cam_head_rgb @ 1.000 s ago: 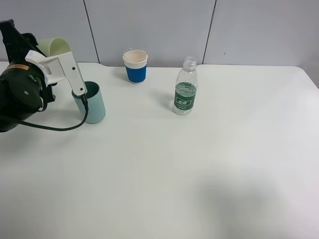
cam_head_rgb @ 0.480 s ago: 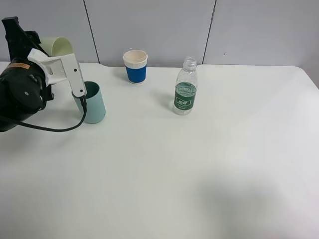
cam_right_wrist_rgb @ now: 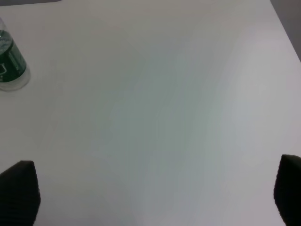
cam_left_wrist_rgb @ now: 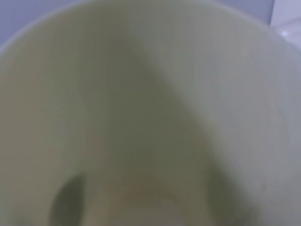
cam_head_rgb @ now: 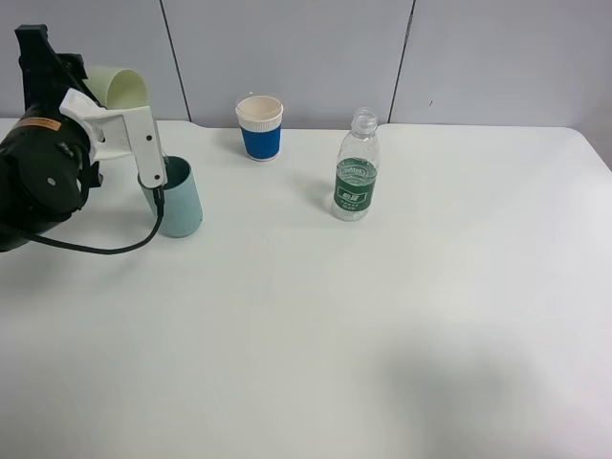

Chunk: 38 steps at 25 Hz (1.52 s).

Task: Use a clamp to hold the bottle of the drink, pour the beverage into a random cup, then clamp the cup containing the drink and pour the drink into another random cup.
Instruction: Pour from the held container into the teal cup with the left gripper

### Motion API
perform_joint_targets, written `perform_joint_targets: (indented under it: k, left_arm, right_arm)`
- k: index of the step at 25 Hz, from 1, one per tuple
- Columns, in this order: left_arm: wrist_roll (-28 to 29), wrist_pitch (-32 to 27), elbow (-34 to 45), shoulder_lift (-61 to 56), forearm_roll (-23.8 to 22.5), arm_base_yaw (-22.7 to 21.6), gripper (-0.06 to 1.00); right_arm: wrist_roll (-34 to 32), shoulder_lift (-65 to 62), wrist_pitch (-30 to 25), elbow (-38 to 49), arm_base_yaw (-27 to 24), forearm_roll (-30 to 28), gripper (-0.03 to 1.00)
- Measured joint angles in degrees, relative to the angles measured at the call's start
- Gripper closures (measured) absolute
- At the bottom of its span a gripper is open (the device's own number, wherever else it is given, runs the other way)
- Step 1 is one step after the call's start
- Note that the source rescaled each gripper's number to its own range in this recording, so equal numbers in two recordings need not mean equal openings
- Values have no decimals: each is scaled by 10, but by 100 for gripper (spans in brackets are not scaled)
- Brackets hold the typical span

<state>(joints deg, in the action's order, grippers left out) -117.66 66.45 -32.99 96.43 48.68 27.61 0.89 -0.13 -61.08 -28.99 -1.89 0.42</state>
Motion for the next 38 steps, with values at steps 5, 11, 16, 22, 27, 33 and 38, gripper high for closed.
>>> perform_joint_targets:
  k: [5,11,16,22,27,33,38]
  left_arm:
    - [-20,0,0,0,-14,0,89]
    - [-51,0,0,0,-37,0,89]
    - [-102,0,0,0,-53,0,89]
    - [-132,1,0,0,-69,0,89]
    - [-150,4,0,0,-84,0,89]
    - [-65,1,0,0,-84,0,89]
    - [61,-2,0,0,-74,0,89]
  right_arm:
    - [0,0,0,0,0,0,-3]
    - [0,0,0,0,0,0,-3]
    - [0,0,0,0,0,0,-3]
    - [0,0,0,0,0,0,-3]
    - [0,0,0,0,0,0,-3]
    - [0,0,0,0,0,0,-3]
    - [0,0,0,0,0,0,-3]
